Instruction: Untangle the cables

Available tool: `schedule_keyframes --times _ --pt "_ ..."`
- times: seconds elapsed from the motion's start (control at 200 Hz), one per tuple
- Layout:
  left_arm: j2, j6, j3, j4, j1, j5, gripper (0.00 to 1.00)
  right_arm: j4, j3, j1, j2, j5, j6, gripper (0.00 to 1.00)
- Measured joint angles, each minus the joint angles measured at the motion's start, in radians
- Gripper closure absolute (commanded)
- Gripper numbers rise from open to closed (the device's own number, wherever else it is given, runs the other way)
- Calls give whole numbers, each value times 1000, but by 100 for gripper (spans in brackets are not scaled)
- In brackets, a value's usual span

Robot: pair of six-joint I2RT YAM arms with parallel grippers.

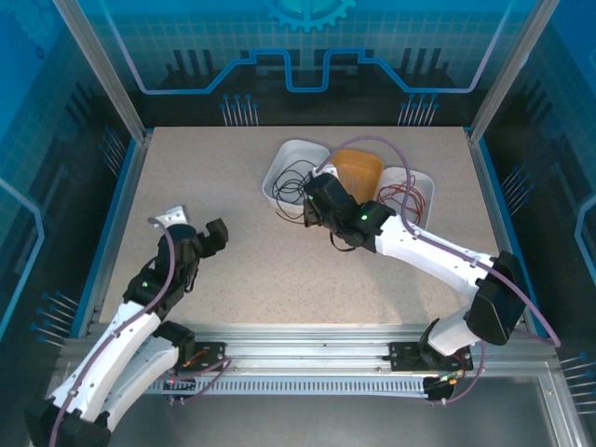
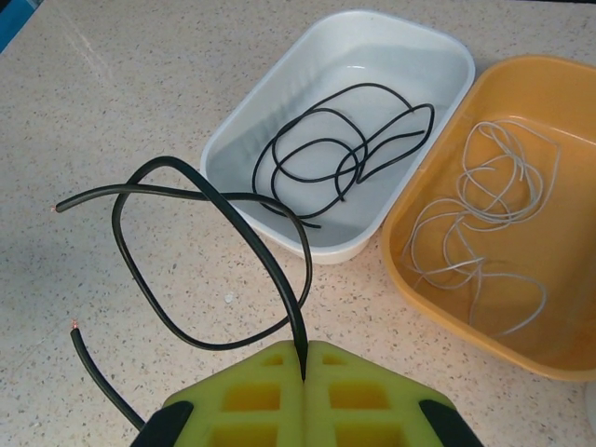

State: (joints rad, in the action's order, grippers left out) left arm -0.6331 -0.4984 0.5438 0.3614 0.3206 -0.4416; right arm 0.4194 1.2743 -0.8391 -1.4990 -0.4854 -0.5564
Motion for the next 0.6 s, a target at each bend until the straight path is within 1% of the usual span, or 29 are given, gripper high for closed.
schedule_keyframes --times 0.205,0.6 --pt "82 -1 -40 4 0 4 1 1 104 56 -105 33 13 100" --pt "85 -51 -65 30 0 42 1 7 383 187 -383 79 84 100"
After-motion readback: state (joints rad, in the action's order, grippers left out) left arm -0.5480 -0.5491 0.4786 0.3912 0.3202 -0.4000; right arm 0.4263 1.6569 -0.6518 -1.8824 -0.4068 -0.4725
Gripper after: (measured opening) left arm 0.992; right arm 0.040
